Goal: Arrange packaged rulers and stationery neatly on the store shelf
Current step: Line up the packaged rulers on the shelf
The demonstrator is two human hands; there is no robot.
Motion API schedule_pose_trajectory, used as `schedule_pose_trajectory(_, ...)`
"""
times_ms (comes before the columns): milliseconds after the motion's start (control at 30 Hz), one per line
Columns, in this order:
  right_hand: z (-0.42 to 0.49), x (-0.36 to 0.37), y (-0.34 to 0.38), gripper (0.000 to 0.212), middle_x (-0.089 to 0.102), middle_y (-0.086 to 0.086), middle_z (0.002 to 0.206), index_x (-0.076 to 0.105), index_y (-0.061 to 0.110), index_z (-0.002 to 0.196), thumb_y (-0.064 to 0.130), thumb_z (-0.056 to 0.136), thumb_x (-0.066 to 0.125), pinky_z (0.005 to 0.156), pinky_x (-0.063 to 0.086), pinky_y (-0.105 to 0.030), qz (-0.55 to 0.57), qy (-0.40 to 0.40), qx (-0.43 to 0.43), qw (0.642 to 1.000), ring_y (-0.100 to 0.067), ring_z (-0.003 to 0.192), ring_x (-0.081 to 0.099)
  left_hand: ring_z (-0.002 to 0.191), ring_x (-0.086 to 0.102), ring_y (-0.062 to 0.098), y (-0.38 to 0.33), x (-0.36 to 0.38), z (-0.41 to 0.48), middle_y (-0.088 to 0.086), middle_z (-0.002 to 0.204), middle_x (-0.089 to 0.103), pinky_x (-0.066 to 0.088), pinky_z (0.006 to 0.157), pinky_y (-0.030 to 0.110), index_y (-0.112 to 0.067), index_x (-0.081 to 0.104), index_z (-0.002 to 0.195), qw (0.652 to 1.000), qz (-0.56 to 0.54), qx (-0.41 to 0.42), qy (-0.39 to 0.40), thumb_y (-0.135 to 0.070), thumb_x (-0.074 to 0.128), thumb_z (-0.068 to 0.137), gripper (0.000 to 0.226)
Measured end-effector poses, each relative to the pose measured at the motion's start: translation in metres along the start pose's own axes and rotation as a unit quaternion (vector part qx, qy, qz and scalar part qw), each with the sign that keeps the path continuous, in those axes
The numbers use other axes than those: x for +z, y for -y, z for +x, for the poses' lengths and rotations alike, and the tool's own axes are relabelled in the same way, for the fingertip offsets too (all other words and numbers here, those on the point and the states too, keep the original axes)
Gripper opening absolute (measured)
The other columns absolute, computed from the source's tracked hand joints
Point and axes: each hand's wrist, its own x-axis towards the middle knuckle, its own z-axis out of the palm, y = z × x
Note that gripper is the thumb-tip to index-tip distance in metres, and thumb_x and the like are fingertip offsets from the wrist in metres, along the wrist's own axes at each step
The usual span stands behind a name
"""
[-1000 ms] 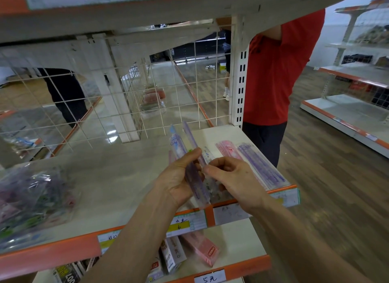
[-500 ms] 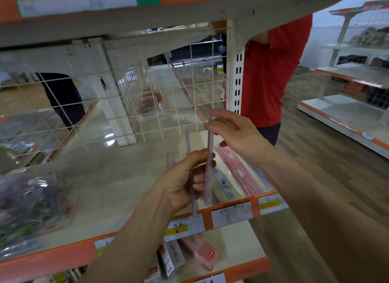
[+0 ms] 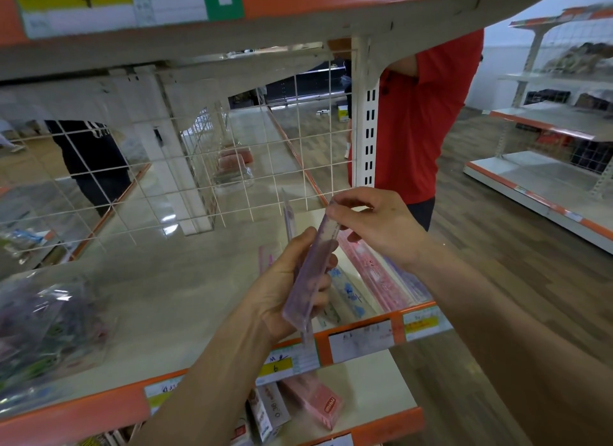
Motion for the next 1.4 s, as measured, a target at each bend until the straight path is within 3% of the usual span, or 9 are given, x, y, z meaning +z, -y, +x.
schedule_pose_trajectory(400, 0.001, -0.009, 0.004, 0.018, 0.069, -0.007, 0.084, 0.068, 0.019, 0.091, 0.004, 0.090, 0.059, 0.059, 0.051, -0.019, 0.040, 0.020, 0.031, 0.999, -0.010, 0.073, 0.065, 0.037, 0.038, 0.007, 0.001, -0.004, -0.001, 0.002, 0.064, 0.053, 0.031, 0.031, 0.013, -0.007, 0.066, 0.079, 0.999, -0.014, 0.013, 0.049, -0.037, 0.056, 0.072, 0.032)
schedule_pose_trajectory(533, 0.002, -0.013, 0.006, 0.017, 0.067, -0.006, 0.079, 0.068, 0.017, 0.092, 0.003, 0.090, 0.060, 0.058, 0.051, -0.016, 0.045, 0.006, 0.031, 0.999, -0.007, 0.066, 0.063, 0.039, 0.043, 0.009, 0.002, -0.008, -0.003, 0.004, 0.066, 0.055, 0.035, 0.033, 0.015, -0.004, 0.063, 0.081, 1.000, 0.009, 0.011, 0.007, -0.033, 0.061, 0.071, 0.030)
schedule_pose_trajectory(667, 0.001, -0.014, 0.010, 0.010, 0.067, -0.006, 0.077, 0.069, 0.011, 0.090, 0.004, 0.089, 0.061, 0.058, 0.052, -0.017, 0.123, -0.004, 0.070, 0.990, -0.007, 0.065, 0.063, 0.041, 0.053, 0.010, 0.003, -0.001, -0.005, 0.004, 0.061, 0.060, 0.044, 0.040, 0.016, -0.007, 0.065, 0.079, 0.996, 0.052, 0.055, -0.050, -0.013, 0.062, 0.080, 0.007)
schedule_pose_trajectory(800, -0.005, -0.011, 0.011, 0.009, 0.066, -0.004, 0.073, 0.069, 0.005, 0.090, 0.011, 0.089, 0.063, 0.059, 0.050, -0.020, 0.162, 0.017, 0.123, 0.979, -0.009, 0.067, 0.061, 0.055, 0.064, 0.016, 0.004, 0.004, -0.001, 0.010, 0.069, 0.069, 0.056, 0.054, 0.023, 0.001, 0.067, 0.082, 0.987, 0.086, 0.101, -0.088, -0.003, 0.064, 0.081, 0.005)
schedule_pose_trajectory(1067, -0.015, -0.002, 0.008, 0.012, 0.064, -0.001, 0.067, 0.066, 0.009, 0.087, 0.020, 0.084, 0.070, 0.052, 0.047, -0.018, 0.082, 0.093, 0.191, 0.974, -0.007, 0.061, 0.060, 0.066, 0.070, 0.021, 0.001, 0.010, -0.001, 0.014, 0.080, 0.072, 0.058, 0.060, 0.027, 0.002, 0.070, 0.091, 0.987, 0.043, 0.120, -0.102, -0.010, 0.071, 0.069, 0.025)
schedule_pose_trajectory(1133, -0.014, -0.004, 0.006, 0.010, 0.065, -0.002, 0.068, 0.067, 0.007, 0.086, 0.016, 0.084, 0.069, 0.053, 0.048, -0.019, 0.098, 0.069, 0.196, 0.973, -0.008, 0.060, 0.061, 0.061, 0.070, 0.019, 0.001, 0.012, -0.003, 0.011, 0.073, 0.072, 0.056, 0.051, 0.024, -0.003, 0.074, 0.074, 0.992, -0.006, 0.093, -0.088, -0.012, 0.067, 0.076, 0.011)
schedule_pose_trajectory(1200, -0.014, -0.009, 0.004, 0.007, 0.067, -0.004, 0.070, 0.066, 0.008, 0.086, 0.014, 0.087, 0.065, 0.053, 0.050, -0.019, 0.126, 0.056, 0.198, 0.970, -0.011, 0.061, 0.063, 0.043, 0.060, 0.013, 0.002, 0.010, -0.003, 0.003, 0.057, 0.065, 0.046, 0.039, 0.018, -0.009, 0.068, 0.061, 0.989, -0.037, 0.073, -0.120, -0.015, 0.063, 0.085, 0.025)
schedule_pose_trajectory(1300, -0.013, -0.025, 0.001, 0.010, 0.069, -0.005, 0.072, 0.065, 0.007, 0.095, 0.015, 0.092, 0.059, 0.054, 0.052, -0.023, 0.158, 0.055, 0.216, 0.962, -0.015, 0.064, 0.067, 0.034, 0.037, 0.008, 0.001, 0.001, 0.002, -0.004, 0.049, 0.050, 0.027, 0.034, 0.013, -0.017, 0.052, 0.068, 0.988, -0.020, 0.051, -0.141, -0.020, 0.063, 0.086, 0.020)
schedule_pose_trajectory(1400, -0.007, -0.051, -0.006, 0.013, 0.066, 0.000, 0.064, 0.067, 0.006, 0.094, 0.016, 0.093, 0.059, 0.048, 0.049, -0.019, 0.095, 0.012, 0.224, 0.970, -0.012, 0.057, 0.063, 0.033, 0.033, 0.007, 0.000, -0.004, 0.006, -0.004, 0.047, 0.047, 0.024, 0.033, 0.011, -0.018, 0.049, 0.068, 0.988, -0.015, 0.037, -0.149, -0.019, 0.059, 0.087, 0.021)
